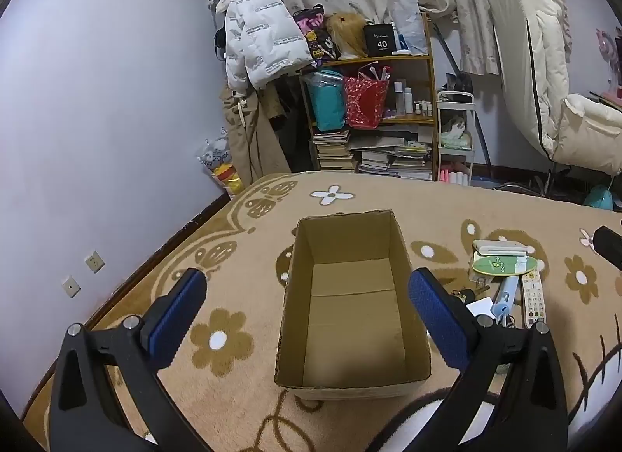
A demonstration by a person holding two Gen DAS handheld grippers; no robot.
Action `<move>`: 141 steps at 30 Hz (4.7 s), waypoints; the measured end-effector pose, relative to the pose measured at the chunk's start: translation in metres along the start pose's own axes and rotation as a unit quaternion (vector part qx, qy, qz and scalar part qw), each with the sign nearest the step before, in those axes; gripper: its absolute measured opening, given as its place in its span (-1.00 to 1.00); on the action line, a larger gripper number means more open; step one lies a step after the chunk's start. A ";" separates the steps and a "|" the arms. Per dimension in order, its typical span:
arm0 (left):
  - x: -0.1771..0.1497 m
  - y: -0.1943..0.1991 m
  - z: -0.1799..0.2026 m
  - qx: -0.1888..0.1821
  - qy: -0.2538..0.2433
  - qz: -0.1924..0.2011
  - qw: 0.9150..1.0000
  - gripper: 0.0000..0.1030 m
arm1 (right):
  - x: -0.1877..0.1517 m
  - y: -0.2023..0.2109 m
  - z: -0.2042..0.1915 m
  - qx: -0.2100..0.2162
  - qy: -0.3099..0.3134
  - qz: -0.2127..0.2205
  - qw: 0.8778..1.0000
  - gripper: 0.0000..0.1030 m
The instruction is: Organize rigid objects
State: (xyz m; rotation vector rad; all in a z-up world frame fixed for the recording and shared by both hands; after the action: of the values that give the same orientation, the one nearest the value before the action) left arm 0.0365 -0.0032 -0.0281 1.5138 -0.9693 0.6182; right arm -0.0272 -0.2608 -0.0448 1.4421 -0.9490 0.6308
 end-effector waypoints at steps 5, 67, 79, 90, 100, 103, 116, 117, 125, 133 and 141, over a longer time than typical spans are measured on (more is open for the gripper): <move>-0.001 -0.001 0.001 0.001 -0.003 -0.001 1.000 1.00 | 0.001 0.002 -0.002 0.001 0.001 0.000 1.000 1.00; -0.005 -0.004 0.004 0.004 -0.012 -0.009 1.000 1.00 | -0.001 -0.002 0.003 -0.006 0.005 -0.004 1.000 1.00; -0.002 -0.005 0.001 0.009 -0.013 -0.014 1.000 1.00 | 0.000 -0.002 0.004 -0.006 0.004 -0.003 1.000 1.00; -0.002 -0.010 0.000 0.012 -0.010 -0.016 1.000 1.00 | 0.001 -0.004 0.008 -0.011 -0.001 0.001 1.000 1.00; 0.001 -0.035 -0.008 0.018 -0.003 -0.034 0.999 1.00 | 0.004 -0.012 0.004 -0.016 -0.014 0.002 1.000 1.00; 0.001 -0.045 -0.011 0.021 -0.004 -0.040 0.999 1.00 | 0.002 -0.014 0.003 -0.010 -0.013 0.001 1.000 1.00; -0.018 -0.085 -0.021 0.007 0.008 -0.076 0.997 1.00 | -0.021 -0.047 -0.013 -0.003 0.002 -0.039 0.999 1.00; -0.021 -0.088 -0.023 0.004 0.014 -0.081 0.997 1.00 | -0.023 -0.050 -0.013 -0.002 0.001 -0.043 0.999 1.00; -0.043 -0.113 -0.043 0.006 0.050 -0.107 0.993 0.99 | -0.042 -0.069 -0.013 0.003 -0.005 -0.076 0.997 1.00; -0.063 -0.130 -0.048 0.008 0.056 -0.133 0.990 0.74 | -0.064 -0.089 -0.014 -0.001 -0.001 -0.115 0.993 1.00; -0.074 -0.140 -0.046 0.005 0.051 -0.152 0.987 0.04 | -0.087 -0.106 -0.013 -0.004 0.018 -0.163 0.986 1.00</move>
State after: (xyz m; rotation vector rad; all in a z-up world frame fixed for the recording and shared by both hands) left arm 0.1232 0.0554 -0.1552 1.5841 -0.6399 0.4756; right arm 0.0192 -0.2395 -0.1726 1.5315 -0.6650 0.4079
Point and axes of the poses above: each gripper's, at about its wrist camera, not at the fingertips, and y roughly against the way its jaws point, z to its right, x to its top, the point moved 4 cm from there along -y, roughly the way its jaws point, and after that the axes turned 1 degree about -x, right-handed, at the moved point
